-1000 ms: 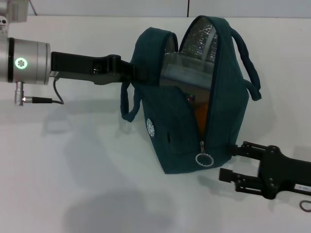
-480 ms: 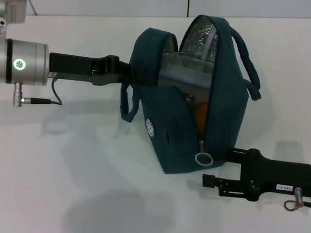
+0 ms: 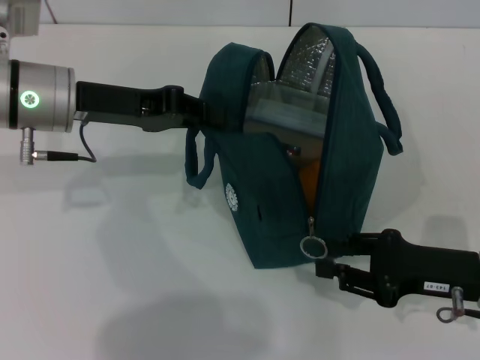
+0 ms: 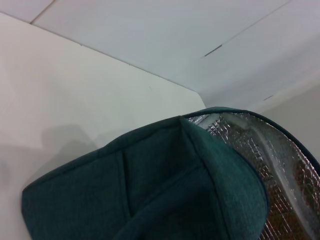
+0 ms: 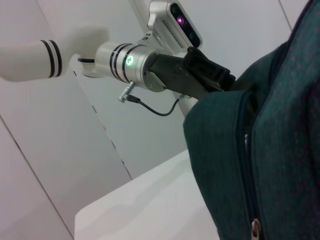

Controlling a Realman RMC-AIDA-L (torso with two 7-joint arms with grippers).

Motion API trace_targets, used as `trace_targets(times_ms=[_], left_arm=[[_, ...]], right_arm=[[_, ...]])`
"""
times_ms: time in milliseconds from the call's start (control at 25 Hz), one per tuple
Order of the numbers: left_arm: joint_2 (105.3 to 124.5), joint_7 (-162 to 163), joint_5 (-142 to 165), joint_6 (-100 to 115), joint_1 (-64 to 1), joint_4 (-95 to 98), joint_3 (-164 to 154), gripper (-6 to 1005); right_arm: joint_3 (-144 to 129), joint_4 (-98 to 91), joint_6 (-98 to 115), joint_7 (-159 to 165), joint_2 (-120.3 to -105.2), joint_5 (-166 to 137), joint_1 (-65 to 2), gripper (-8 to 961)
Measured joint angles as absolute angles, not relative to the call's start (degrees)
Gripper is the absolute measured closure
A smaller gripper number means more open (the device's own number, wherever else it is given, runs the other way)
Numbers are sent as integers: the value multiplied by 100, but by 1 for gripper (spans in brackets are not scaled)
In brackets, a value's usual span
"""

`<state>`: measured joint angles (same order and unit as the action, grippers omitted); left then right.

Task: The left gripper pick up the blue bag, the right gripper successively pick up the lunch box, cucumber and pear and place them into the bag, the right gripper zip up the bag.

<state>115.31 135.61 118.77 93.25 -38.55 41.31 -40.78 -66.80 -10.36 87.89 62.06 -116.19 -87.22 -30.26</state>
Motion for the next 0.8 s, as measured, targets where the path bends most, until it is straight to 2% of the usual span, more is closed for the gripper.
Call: trace_targets(times_ms=[160, 600, 800], left_arm=[[11531, 13561, 11875, 9325, -3864, 4131, -4078, 936], [11531, 13561, 11874, 9325, -3901, 4131, -4089, 936], [11536, 13562, 11864, 9325, -3903, 4131, -4099, 936]], right_arm=[[-6680, -1037, 8713, 6206, -11619, -8695, -3029, 574], [-6676, -1037, 8568, 6205, -11619, -8677, -3133, 774], [-6680, -1038, 8550, 6205, -11619, -8675, -3198, 771]])
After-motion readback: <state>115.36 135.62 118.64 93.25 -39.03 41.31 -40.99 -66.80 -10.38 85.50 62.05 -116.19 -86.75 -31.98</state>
